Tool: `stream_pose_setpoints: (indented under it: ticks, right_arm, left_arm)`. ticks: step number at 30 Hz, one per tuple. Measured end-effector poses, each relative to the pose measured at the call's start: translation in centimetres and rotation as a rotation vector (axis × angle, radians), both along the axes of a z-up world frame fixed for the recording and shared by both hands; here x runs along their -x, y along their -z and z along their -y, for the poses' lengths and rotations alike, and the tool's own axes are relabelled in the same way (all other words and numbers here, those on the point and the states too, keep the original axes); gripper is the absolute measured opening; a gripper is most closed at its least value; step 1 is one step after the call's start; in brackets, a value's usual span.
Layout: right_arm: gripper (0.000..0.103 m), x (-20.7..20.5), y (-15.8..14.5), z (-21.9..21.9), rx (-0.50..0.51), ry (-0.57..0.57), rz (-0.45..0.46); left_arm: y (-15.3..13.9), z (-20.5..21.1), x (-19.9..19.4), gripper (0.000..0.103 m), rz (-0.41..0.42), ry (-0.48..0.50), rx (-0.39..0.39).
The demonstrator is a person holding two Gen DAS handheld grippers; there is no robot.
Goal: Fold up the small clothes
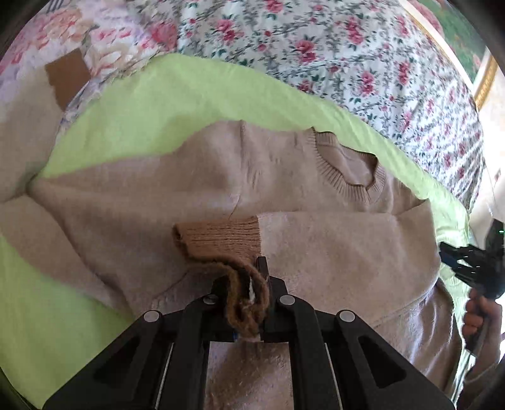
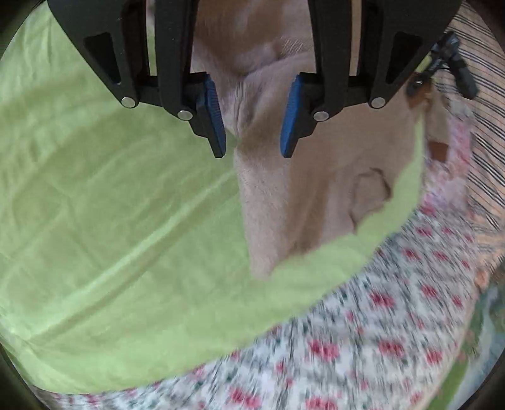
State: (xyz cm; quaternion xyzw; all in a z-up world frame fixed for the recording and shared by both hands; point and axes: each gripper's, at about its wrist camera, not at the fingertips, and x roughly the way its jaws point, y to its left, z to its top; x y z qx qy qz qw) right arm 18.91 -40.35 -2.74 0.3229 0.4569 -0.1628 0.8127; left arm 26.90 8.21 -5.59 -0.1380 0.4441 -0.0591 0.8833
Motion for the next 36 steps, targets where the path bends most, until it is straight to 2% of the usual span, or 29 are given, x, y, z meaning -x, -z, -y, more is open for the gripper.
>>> stream_pose_setpoints:
  ticks: [2, 3, 4, 5, 8, 10, 11, 13, 16, 18, 19, 21, 22, 23, 25, 28, 30, 33, 35, 36]
  right_arm:
    - [0.041, -1.7, 1.2, 0.1, 0.002, -0.042, -0.024]
    - [0.031, -2.2, 1.4, 0.1, 0.022, -0.061, -0.035]
    - [0.013, -2.7, 1.2, 0.3, 0.075, -0.067, -0.052]
    - [0.008, -2.6, 0.7, 0.7, 0.097, -0.059, -0.046]
    - [0.008, -2.1, -0.3, 2.6, 0.150, -0.003, -0.041]
    - [0.008, -2.4, 0.6, 2.9, 0.147, -0.015, -0.084]
    - [0.009, -2.7, 1.1, 2.7, 0.155, -0.035, -0.112]
    - [0.012, -2.2, 0.8, 2.5, 0.173, -0.021, -0.113]
    - [0.018, -0.5, -1.7, 0.7, 0.245, -0.001, -0.036]
    - [0.020, -0.1, -2.5, -1.2, 0.232, -0.068, 0.037]
    - [0.021, -0.3, -2.2, -2.5, 0.213, -0.126, 0.033]
    - [0.025, -0.7, -0.3, -3.2, 0.207, -0.150, -0.064]
    - [0.026, -0.5, 0.8, -2.8, 0.210, -0.127, -0.121]
    - [0.024, 0.1, 1.7, -1.8, 0.175, -0.088, -0.135]
    - [0.025, 1.5, 1.1, -1.2, 0.100, -0.030, -0.073]
    - [0.028, 2.9, -1.2, -2.8, 0.094, -0.046, 0.000]
    - [0.040, 3.6, -2.4, -4.5, 0.045, -0.099, 0.064]
    - [0.044, 5.0, -3.3, -7.2, -0.007, -0.183, 0.112]
    - [0.044, 5.2, -3.4, -9.4, -0.036, -0.236, 0.127]
    - [0.044, 5.3, -3.2, -10.3, -0.055, -0.251, 0.138]
  left_arm:
    - [0.3, 0.1, 0.1, 0.006, -0.001, -0.006, 0.005]
    - [0.1, 0.3, 0.0, 0.006, 0.000, -0.004, 0.000]
    - [-0.2, 0.6, 0.1, 0.006, 0.006, 0.001, -0.009]
    - [-0.5, 1.0, 0.1, 0.006, 0.015, 0.013, -0.012]
    - [-1.8, 2.1, 0.4, 0.006, 0.053, 0.059, 0.009]
    - [-1.7, 3.0, -0.2, 0.006, 0.055, 0.054, -0.019]
    - [-1.3, 3.3, -0.5, 0.007, 0.042, 0.050, -0.037]
    - [-0.6, 3.2, -0.7, 0.008, 0.010, 0.054, -0.033]
    - [-0.4, 2.2, -0.1, 0.013, 0.008, 0.059, -0.006]
    - [-0.2, 1.7, 0.2, 0.016, 0.002, 0.057, -0.001]
    - [-0.1, 1.6, 0.3, 0.016, -0.004, 0.054, -0.003]
    - [0.1, 1.3, 0.4, 0.016, -0.014, 0.051, -0.005]
    - [0.1, 1.2, 0.4, 0.016, -0.017, 0.047, -0.010]
    - [0.0, 1.1, 0.8, 0.017, -0.014, 0.045, -0.017]
    - [-0.4, 0.5, 1.7, 0.017, -0.011, 0.041, -0.027]
    - [-1.4, -0.8, 3.3, 0.016, 0.003, 0.021, -0.042]
    - [-2.2, -1.9, 4.1, 0.019, 0.011, 0.002, -0.049]
    - [-4.1, -4.5, 5.2, 0.033, 0.040, -0.057, -0.045]
    - [-5.7, -6.7, 5.7, 0.051, 0.073, -0.116, -0.080]
    - [-6.4, -7.7, 5.6, 0.054, 0.085, -0.140, -0.107]
